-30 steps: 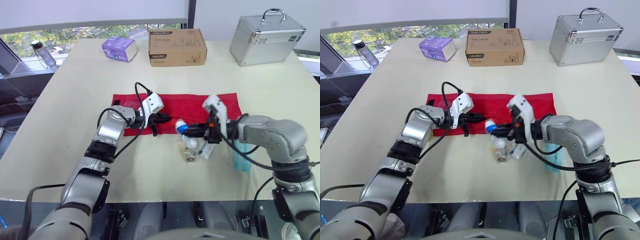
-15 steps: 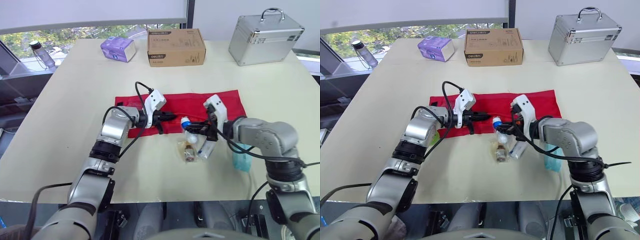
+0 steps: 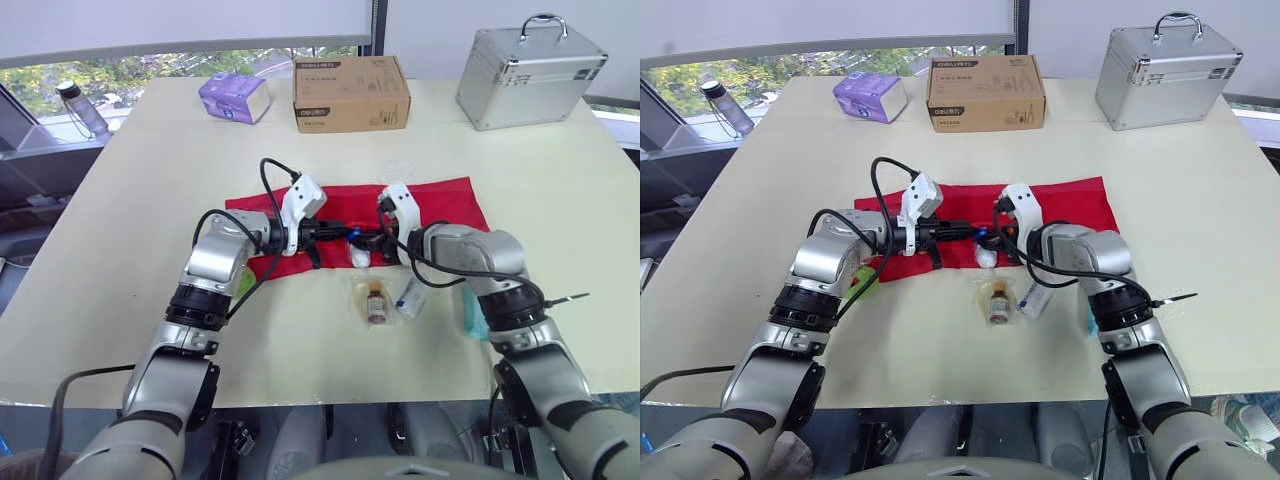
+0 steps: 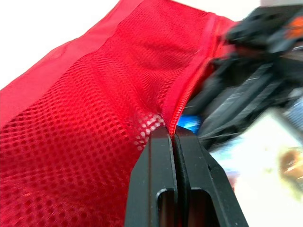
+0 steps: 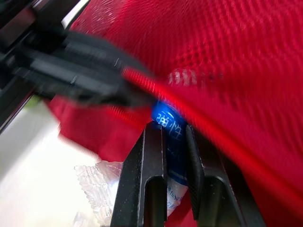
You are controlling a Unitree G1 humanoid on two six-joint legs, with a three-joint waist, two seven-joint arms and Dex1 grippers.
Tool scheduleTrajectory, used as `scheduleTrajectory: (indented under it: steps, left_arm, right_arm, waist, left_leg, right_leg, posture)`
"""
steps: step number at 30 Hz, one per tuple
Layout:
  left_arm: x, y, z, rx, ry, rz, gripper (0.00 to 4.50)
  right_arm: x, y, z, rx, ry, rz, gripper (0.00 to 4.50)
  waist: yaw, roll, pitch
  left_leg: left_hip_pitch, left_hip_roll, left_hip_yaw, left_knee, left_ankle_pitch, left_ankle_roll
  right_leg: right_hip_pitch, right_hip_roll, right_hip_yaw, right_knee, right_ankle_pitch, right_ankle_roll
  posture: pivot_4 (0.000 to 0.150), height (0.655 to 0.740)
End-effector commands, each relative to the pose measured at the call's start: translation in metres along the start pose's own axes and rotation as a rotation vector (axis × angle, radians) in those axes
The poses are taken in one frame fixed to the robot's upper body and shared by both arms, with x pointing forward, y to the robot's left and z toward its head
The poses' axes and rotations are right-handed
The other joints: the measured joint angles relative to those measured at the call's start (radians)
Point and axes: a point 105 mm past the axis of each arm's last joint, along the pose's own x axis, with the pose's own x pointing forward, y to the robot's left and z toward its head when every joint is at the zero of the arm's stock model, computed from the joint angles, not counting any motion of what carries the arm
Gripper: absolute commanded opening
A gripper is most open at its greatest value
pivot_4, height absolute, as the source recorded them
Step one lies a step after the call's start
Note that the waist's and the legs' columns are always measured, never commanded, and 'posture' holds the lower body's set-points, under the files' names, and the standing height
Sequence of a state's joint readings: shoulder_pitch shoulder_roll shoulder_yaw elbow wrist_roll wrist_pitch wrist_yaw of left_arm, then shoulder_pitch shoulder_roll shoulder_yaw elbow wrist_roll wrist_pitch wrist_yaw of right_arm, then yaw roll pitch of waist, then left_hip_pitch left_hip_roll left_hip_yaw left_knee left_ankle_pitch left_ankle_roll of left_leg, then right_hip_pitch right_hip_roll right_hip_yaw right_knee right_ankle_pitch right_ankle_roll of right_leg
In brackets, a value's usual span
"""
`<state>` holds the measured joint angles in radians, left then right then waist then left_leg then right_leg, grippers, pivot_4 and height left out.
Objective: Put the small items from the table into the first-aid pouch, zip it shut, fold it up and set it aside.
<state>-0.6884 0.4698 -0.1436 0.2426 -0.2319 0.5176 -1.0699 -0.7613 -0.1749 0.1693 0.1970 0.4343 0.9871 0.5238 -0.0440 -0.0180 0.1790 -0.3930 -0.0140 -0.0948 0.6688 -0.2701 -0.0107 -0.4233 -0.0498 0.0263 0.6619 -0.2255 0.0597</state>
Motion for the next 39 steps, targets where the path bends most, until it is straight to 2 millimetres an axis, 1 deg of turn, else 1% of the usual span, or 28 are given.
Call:
scheduleTrajectory:
  steps: [1,2,5,6,8,12,14,15,18,21,25,28,29,30,31,33,34,35,36,39]
  left_arm:
    - [-0.003,-0.006,0.013,0.037,-0.047,-0.025,0.00]
    - [-0.003,-0.005,0.013,0.039,-0.045,-0.023,0.00]
    - [-0.004,-0.003,0.011,0.043,-0.037,-0.012,0.00]
    - [-0.004,-0.002,0.012,0.044,-0.036,-0.009,0.00]
    - [-0.004,0.000,0.012,0.047,-0.036,-0.006,0.00]
    - [-0.004,0.003,0.014,0.053,-0.034,-0.004,0.00]
    - [-0.004,0.004,0.014,0.055,-0.034,-0.002,0.00]
    - [-0.004,0.005,0.015,0.057,-0.033,-0.001,0.00]
    - [-0.004,0.006,0.015,0.060,-0.031,-0.001,0.00]
    - [-0.004,0.006,0.016,0.062,-0.030,-0.003,0.00]
    - [-0.004,0.005,0.016,0.066,-0.027,-0.006,0.00]
    - [-0.004,0.005,0.016,0.068,-0.027,-0.005,0.00]
    - [-0.004,0.005,0.016,0.068,-0.028,-0.006,0.00]
    - [-0.004,0.005,0.016,0.069,-0.028,-0.006,0.00]
    - [-0.004,0.004,0.016,0.069,-0.028,-0.007,0.00]
    - [-0.004,0.004,0.016,0.069,-0.027,-0.009,0.00]
    - [-0.004,0.004,0.016,0.070,-0.026,-0.010,0.00]
    - [-0.004,0.004,0.016,0.071,-0.026,-0.011,0.00]
    - [-0.005,0.004,0.015,0.073,-0.025,-0.013,0.00]
    - [-0.006,0.003,0.015,0.079,-0.020,-0.017,0.00]
  right_arm:
    - [0.005,-0.001,0.007,-0.033,-0.031,0.008,0.51]
    - [0.005,-0.001,0.008,-0.034,-0.036,0.012,1.02]
    - [-0.002,-0.002,0.009,-0.074,-0.041,0.007,2.28]
    - [-0.008,-0.001,0.011,-0.095,-0.047,0.007,2.82]
    - [-0.024,0.005,0.013,-0.120,-0.055,0.037,3.64]
    - [-0.051,0.023,0.006,-0.145,-0.029,0.091,3.64]
    - [-0.058,0.030,0.001,-0.139,-0.017,0.101,3.64]
    - [-0.058,0.031,-0.003,-0.128,-0.012,0.093,3.64]
    - [-0.050,0.028,-0.010,-0.043,-0.033,0.022,3.64]
    - [-0.044,0.029,-0.011,0.026,-0.062,-0.002,3.64]
    - [-0.036,0.026,-0.015,0.041,-0.053,-0.059,3.64]
    - [-0.034,0.021,-0.017,0.040,-0.043,-0.099,2.82]
    - [-0.033,0.019,-0.017,0.037,-0.041,-0.113,2.33]
    - [-0.032,0.018,-0.017,0.035,-0.040,-0.122,1.93]
    - [-0.031,0.017,-0.017,0.032,-0.040,-0.126,1.62]
    - [-0.029,0.016,-0.016,0.010,-0.039,-0.138,0.74]
    - [-0.028,0.015,-0.015,-0.001,-0.040,-0.143,0.52]
    - [-0.028,0.014,-0.015,-0.018,-0.039,-0.146,0.13]
    - [-0.028,0.013,-0.014,-0.044,-0.040,-0.152,0.05]
    - [-0.029,0.011,-0.013,-0.091,-0.039,-0.159,0.05]
  waist:
    - [-0.001,0.000,0.000]
    - [-0.001,0.000,0.000]
    - [0.000,0.000,0.000]
    - [0.000,0.000,0.000]
    - [0.002,0.000,0.000]
    - [0.003,0.001,0.000]
    - [0.001,0.001,0.000]
    - [0.000,0.001,0.000]
    - [-0.001,0.001,0.000]
    - [0.001,0.001,0.000]
    - [0.002,0.001,0.000]
    - [0.002,0.001,0.000]
    - [0.002,0.001,0.000]
    - [0.002,0.001,0.000]
    - [0.002,0.001,0.000]
    - [0.001,0.001,0.000]
    - [0.001,0.001,0.000]
    - [0.001,0.001,0.000]
    - [0.001,0.001,0.000]
    - [0.001,0.001,0.000]
  left_leg:
    - [0.000,0.000,0.000,0.000,0.000,0.000]
    - [0.000,0.000,0.000,0.000,0.000,0.000]
    - [0.000,0.000,0.000,0.000,0.000,0.000]
    - [0.000,0.000,0.000,0.000,0.000,0.000]
    - [-0.001,0.000,0.000,0.000,0.000,0.000]
    - [-0.005,-0.001,0.000,0.001,0.000,0.000]
    - [-0.005,0.000,0.000,0.001,0.000,0.000]
    - [-0.005,0.000,0.000,0.001,0.000,0.000]
    - [-0.004,0.000,0.000,0.000,0.000,0.000]
    - [-0.004,0.000,0.000,0.000,0.000,0.000]
    - [-0.004,0.000,0.001,0.001,0.000,0.000]
    - [-0.004,0.000,0.001,0.000,0.000,0.000]
    - [-0.004,0.000,0.001,0.001,0.000,0.000]
    - [-0.004,0.000,0.001,0.000,0.000,0.000]
    - [-0.004,0.000,0.001,0.000,0.000,0.000]
    - [-0.004,0.000,0.001,0.000,0.000,0.000]
    - [-0.004,0.000,0.001,0.000,0.000,0.000]
    - [-0.004,0.000,0.001,0.000,0.000,0.000]
    - [-0.004,0.000,0.001,0.000,0.000,0.000]
    - [-0.004,0.000,0.001,0.000,0.000,0.000]
  right_leg:
    - [0.000,0.000,0.000,0.000,0.000,0.000]
    - [0.000,0.000,0.000,0.000,0.000,0.000]
    - [0.000,0.000,0.000,0.000,0.000,0.000]
    - [0.000,0.000,0.000,0.000,0.000,0.000]
    - [0.000,0.000,0.000,0.000,0.000,0.000]
    - [-0.003,-0.001,0.000,0.000,0.000,0.000]
    - [-0.003,-0.001,0.000,0.000,0.000,0.000]
    - [-0.003,0.000,0.000,0.001,0.000,0.000]
    - [-0.004,0.000,0.000,0.001,0.000,0.000]
    - [-0.004,0.000,0.000,0.001,0.000,0.000]
    - [-0.004,0.000,0.001,0.001,0.000,0.000]
    - [-0.004,0.000,0.001,0.001,0.000,0.000]
    - [-0.004,0.000,0.001,0.001,0.000,0.000]
    - [-0.004,0.000,0.001,0.001,0.000,0.000]
    - [-0.004,0.000,0.001,0.001,0.000,0.000]
    - [-0.004,0.000,0.001,0.001,0.000,0.000]
    - [-0.004,0.000,0.001,0.001,0.000,0.000]
    - [-0.004,0.000,0.001,0.001,0.000,0.000]
    - [-0.004,0.000,0.001,0.001,0.000,0.000]
    - [-0.004,0.000,0.001,0.001,0.000,0.000]
  posture:
    - [0.150,0.7400]
    - [0.150,0.7400]
    - [0.150,0.7400]
    - [0.150,0.7400]
    - [0.150,0.7400]
    - [0.150,0.7400]
    - [0.150,0.7400]
    - [0.150,0.7400]
    - [0.150,0.7400]
    - [0.150,0.7400]
    - [0.150,0.7400]
    - [0.150,0.7400]
    - [0.150,0.7400]
    - [0.150,0.7400]
    - [0.150,0.7400]
    - [0.150,0.7400]
    - [0.150,0.7400]
    - [0.150,0.7400]
    - [0.150,0.7400]
    - [0.150,0.7400]
